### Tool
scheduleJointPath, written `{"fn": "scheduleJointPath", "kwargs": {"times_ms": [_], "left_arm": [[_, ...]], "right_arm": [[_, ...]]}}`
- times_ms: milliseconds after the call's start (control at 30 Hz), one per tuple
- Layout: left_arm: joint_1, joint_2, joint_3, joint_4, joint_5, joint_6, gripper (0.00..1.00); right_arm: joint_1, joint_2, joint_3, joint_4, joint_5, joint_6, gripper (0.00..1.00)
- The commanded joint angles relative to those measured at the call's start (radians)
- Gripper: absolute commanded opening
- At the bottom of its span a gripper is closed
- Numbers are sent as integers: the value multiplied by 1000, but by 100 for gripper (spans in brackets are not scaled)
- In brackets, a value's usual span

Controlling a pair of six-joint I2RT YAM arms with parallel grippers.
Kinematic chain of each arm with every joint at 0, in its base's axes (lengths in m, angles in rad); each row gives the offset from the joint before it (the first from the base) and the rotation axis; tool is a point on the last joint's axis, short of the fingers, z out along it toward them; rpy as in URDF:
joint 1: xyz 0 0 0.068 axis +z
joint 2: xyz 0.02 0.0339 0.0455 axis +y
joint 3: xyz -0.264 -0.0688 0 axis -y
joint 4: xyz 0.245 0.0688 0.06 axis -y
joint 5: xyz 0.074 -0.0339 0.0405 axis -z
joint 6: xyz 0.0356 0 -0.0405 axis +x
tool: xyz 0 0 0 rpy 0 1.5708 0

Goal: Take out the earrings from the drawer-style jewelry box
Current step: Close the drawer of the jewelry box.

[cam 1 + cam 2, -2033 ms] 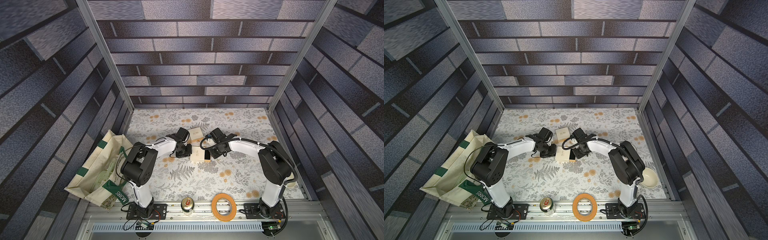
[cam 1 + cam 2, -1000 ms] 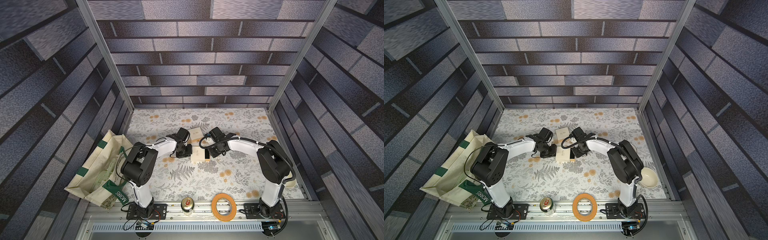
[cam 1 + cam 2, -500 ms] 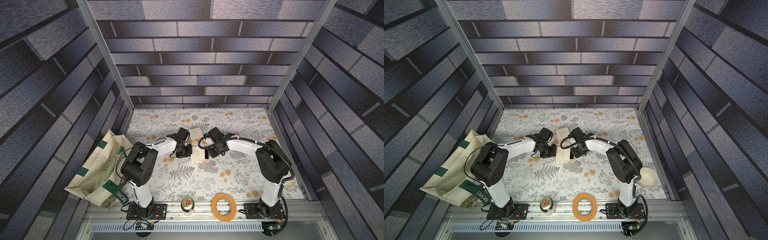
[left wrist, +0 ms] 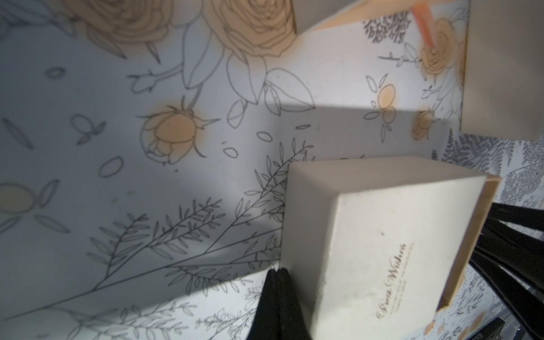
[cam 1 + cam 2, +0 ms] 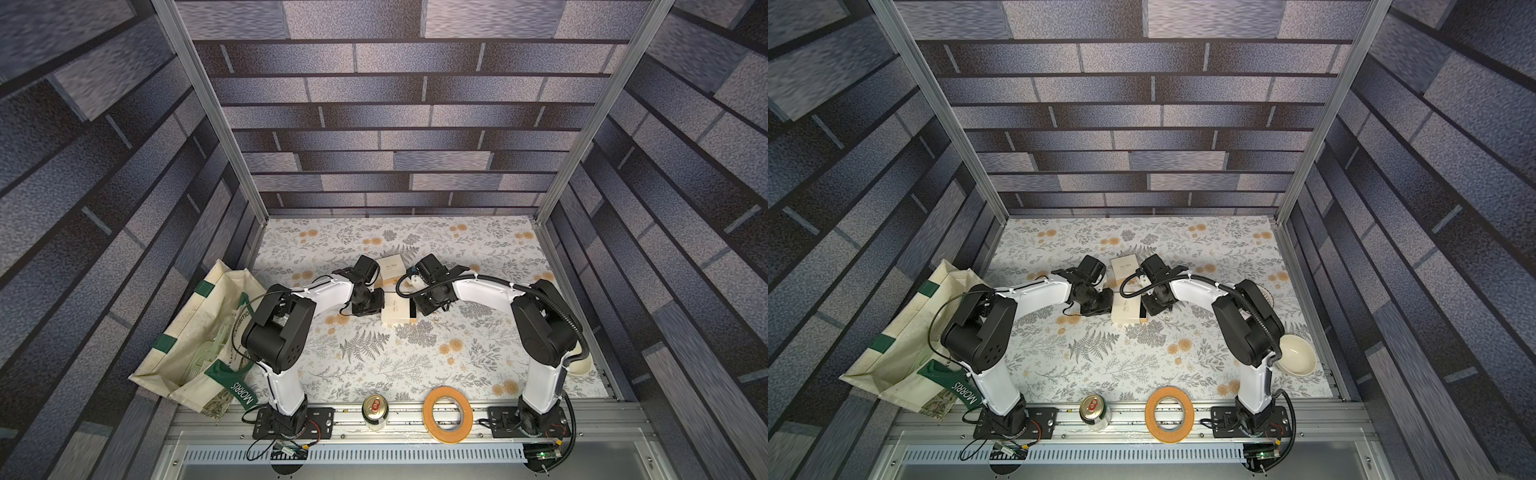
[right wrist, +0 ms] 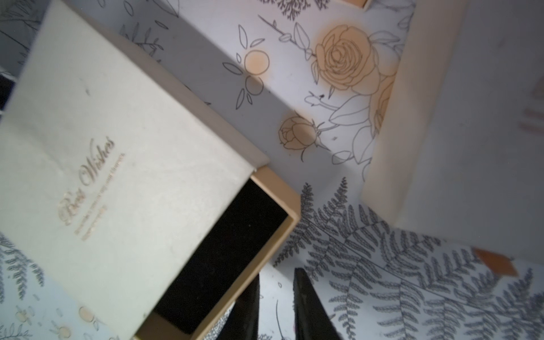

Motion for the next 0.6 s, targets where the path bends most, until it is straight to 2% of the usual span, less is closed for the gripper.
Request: {"fn": "scheduleJointPath", "kwargs": {"times_ms": [0, 567], "left_arm": [[-7, -16, 5, -12, 18, -7, 0], [-7, -12, 1, -9, 19, -9, 0]], "right_arm": [[14, 21, 26, 9, -22, 8, 24], [18, 33, 35, 14, -29, 10, 24]]}}
